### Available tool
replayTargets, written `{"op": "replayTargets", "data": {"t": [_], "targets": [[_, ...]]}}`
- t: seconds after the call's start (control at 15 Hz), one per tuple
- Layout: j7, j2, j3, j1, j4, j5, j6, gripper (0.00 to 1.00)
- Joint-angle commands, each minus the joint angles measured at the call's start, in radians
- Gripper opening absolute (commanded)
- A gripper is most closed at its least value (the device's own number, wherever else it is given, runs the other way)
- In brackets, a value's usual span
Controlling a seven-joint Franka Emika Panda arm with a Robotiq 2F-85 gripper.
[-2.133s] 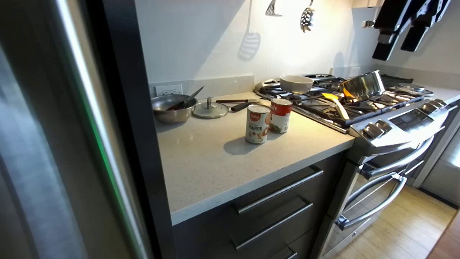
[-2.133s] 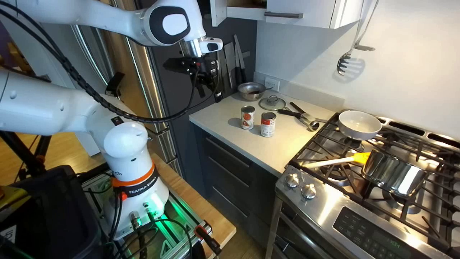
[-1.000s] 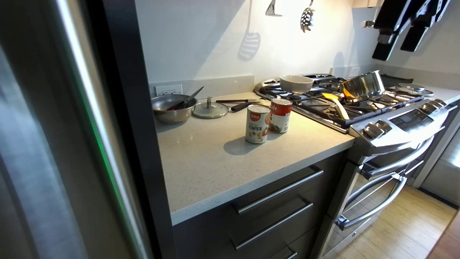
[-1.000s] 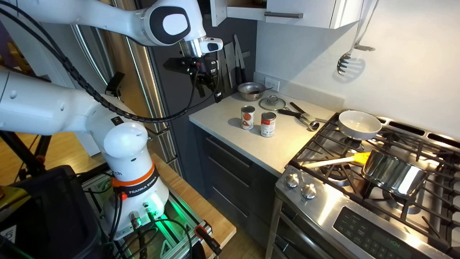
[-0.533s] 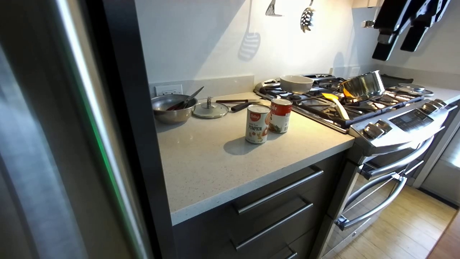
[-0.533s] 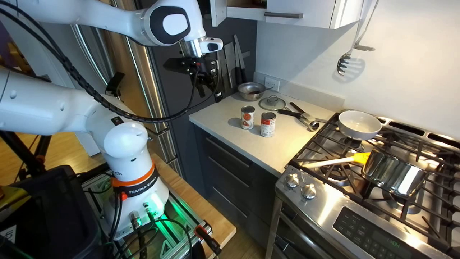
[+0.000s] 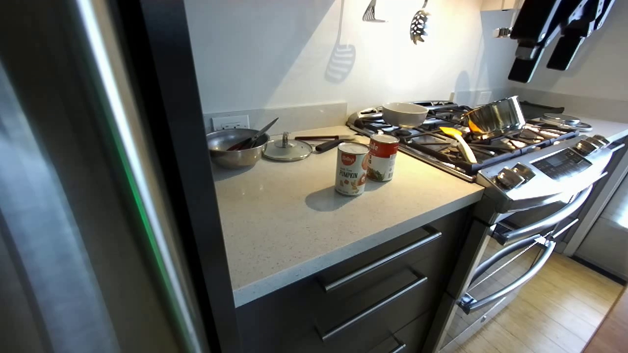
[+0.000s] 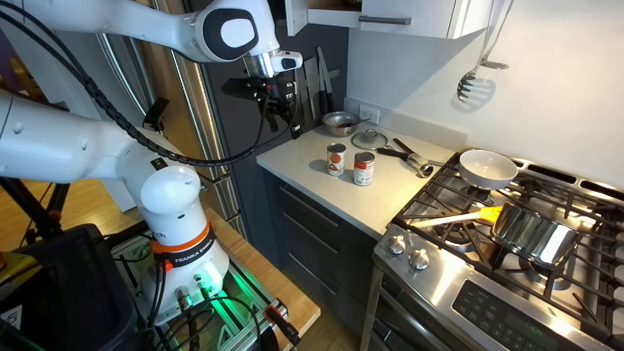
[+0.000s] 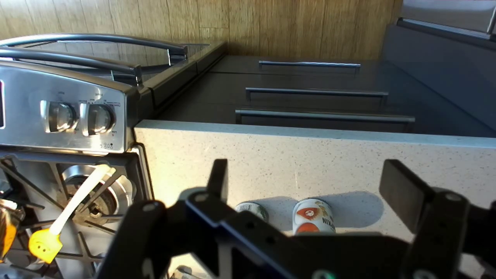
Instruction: Put the can on the right on top of the can on the left
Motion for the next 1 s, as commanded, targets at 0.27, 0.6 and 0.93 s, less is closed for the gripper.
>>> {"op": "replayTargets", "data": {"t": [0.27,0.6,0.93], "targets": [[0.005,0.001,-0.007,0.008,0.002,-0.006,-0.004,1.00],[0.005,0.001,-0.007,0.008,0.002,-0.006,-0.004,1.00],[-0.002,0.034,-0.006,-0.003,0.015,-0.023,-0.008,1.00]]}}
